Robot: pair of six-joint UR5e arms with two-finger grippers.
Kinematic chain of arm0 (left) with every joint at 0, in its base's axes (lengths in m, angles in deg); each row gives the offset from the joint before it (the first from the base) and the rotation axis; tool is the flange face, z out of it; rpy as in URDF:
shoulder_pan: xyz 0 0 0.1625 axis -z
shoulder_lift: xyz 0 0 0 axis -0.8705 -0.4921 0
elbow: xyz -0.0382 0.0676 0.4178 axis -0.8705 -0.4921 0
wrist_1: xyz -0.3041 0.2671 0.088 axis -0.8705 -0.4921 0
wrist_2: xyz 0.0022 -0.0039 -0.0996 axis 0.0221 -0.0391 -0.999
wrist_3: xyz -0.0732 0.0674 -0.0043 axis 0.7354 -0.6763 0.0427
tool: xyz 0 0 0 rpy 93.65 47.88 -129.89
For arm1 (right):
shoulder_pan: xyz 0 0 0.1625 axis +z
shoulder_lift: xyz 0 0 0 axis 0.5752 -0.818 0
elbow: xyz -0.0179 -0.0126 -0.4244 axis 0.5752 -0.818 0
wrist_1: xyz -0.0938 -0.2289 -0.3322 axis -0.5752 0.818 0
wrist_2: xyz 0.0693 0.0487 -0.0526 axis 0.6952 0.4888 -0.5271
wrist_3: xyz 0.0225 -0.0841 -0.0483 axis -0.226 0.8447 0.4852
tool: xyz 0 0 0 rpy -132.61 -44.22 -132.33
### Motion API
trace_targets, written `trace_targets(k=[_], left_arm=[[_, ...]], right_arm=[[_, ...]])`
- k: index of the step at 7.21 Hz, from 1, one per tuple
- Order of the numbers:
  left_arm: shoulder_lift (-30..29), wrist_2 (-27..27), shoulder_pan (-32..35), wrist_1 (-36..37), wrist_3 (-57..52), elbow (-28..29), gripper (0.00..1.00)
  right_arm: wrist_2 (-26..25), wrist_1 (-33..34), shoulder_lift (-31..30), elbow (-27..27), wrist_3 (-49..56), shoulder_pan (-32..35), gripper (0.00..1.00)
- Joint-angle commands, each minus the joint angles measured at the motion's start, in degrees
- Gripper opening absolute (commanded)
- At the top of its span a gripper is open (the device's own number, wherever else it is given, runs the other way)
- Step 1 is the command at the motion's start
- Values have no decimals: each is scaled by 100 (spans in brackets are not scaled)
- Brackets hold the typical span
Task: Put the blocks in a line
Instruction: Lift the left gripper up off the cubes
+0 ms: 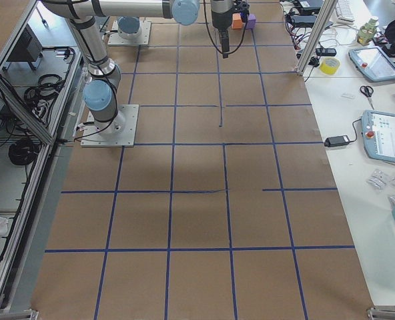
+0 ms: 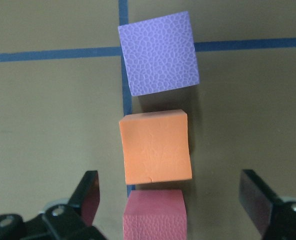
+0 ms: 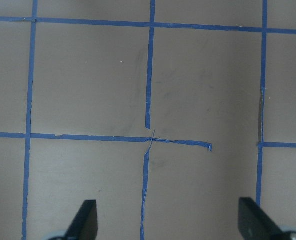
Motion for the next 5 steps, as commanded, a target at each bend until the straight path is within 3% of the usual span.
trace_targets(k=[1, 3, 5], left_arm=[[631, -5, 65, -1128, 0, -5, 100], [1255, 30, 83, -1965, 550, 91, 100], [1739, 47, 590, -2512, 668, 101, 100]], right_arm=[[7, 0, 0, 0, 0, 8, 100], [-2, 0, 0, 0, 0, -1, 100], [-2, 0, 0, 0, 0, 8, 100]])
